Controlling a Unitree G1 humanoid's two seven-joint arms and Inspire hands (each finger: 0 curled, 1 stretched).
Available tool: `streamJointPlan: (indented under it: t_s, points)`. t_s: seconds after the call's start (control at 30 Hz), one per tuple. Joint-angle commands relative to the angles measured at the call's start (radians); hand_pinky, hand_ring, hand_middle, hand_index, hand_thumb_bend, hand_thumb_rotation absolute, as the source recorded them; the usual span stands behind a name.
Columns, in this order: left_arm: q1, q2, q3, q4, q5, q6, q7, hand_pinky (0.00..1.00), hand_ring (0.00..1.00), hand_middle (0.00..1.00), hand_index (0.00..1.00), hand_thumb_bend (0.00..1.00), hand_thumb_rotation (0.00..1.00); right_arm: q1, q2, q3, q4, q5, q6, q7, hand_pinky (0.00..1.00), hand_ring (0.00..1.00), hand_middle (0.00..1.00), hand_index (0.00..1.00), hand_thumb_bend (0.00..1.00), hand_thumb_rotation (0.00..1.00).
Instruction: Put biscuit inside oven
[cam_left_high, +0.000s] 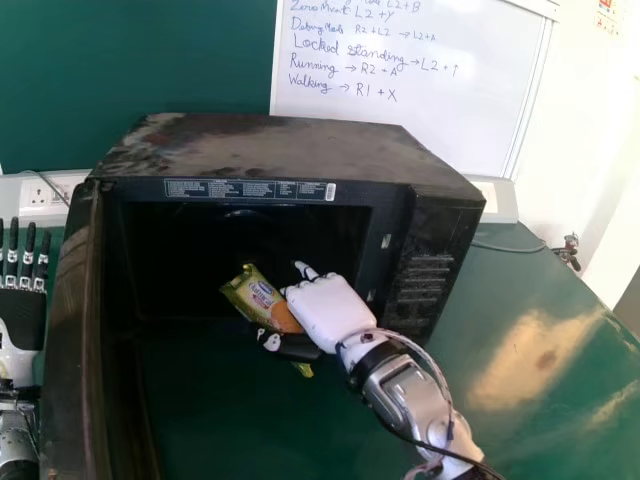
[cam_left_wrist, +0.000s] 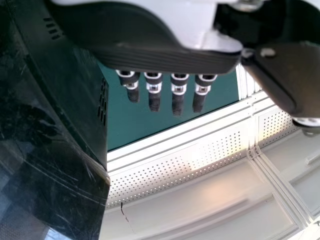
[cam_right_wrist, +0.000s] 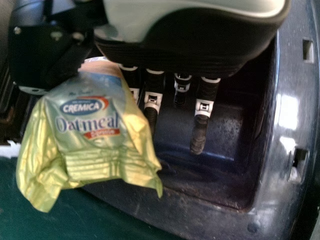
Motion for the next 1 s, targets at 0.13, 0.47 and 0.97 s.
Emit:
streamJointPlan:
  t_s: [0.13, 0.47, 0.97]
  points:
    - [0.053, -0.038, 0.002, 0.041, 0.001, 0.026, -0.013, 0.0, 0.0, 0.48, 0.49, 0.51, 0.0, -0.062, 0.02, 0.016, 0.053, 0.016, 0.012, -0.006, 0.49, 0.54, 0.47, 0.53, 0.52, 0.0]
    - [0.055, -0.045, 0.0, 0.03, 0.004, 0.017, -0.006, 0.0, 0.0, 0.48, 0.49, 0.51, 0.0, -0.116, 0.052, 0.029, 0.15, 0.044, 0.013, -0.036, 0.53, 0.56, 0.48, 0.51, 0.52, 0.0]
    - [0.063, -0.049, -0.002, 0.018, 0.005, 0.018, -0.006, 0.0, 0.0, 0.48, 0.49, 0.51, 0.0, -0.194, 0.101, 0.05, 0.317, 0.075, 0.019, -0.13, 0.54, 0.56, 0.48, 0.52, 0.52, 0.0]
